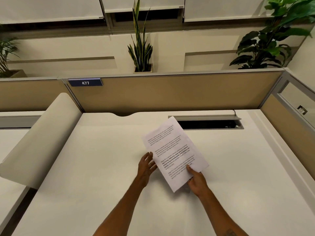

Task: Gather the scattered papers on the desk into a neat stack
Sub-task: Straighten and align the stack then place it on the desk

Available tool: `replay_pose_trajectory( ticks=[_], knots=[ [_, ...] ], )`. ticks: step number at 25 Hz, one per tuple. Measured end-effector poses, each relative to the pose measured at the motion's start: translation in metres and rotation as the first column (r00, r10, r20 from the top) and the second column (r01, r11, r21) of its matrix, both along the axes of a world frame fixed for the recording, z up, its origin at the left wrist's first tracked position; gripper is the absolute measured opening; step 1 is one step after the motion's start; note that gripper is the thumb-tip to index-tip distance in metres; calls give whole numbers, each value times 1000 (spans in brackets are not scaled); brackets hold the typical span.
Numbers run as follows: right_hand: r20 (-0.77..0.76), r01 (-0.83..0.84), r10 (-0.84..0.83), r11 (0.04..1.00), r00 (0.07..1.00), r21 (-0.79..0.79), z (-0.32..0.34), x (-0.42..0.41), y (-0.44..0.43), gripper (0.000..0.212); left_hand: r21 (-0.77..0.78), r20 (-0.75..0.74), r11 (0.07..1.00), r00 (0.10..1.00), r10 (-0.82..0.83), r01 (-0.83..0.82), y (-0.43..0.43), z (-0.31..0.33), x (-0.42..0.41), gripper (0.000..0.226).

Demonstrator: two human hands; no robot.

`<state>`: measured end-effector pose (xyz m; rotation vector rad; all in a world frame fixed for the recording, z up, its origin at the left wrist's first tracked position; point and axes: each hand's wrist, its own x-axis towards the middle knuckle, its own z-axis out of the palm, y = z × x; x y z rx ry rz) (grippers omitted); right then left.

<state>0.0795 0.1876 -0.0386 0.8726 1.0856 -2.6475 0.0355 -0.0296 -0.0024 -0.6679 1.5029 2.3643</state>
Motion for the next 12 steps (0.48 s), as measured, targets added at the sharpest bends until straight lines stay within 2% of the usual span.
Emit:
replay_pose_trajectory(
  ticks=[3,5,7,10,12],
  knots=[
    [-9,-3,3,998,1000,-62,-1,6,-25,47,4,-39,998,997,-63,64,21,0,9,45],
    [-10,-31,30,995,999,-97,-6,12,-31,46,-63,-68,997,996,-55,51,21,0,12,44],
    [8,-77,78,995,997,-64,-10,19,-24,46,-147,-86,987,994,-73,60,14,1,13,41],
    [29,-152,150,977,988,152,-9,22,5,42,-211,-110,971,984,-142,116,-4,7,11,35],
    [23,-229,238,900,971,371,0,17,23,38,-236,-126,961,976,-178,145,-12,8,11,30]
  ],
)
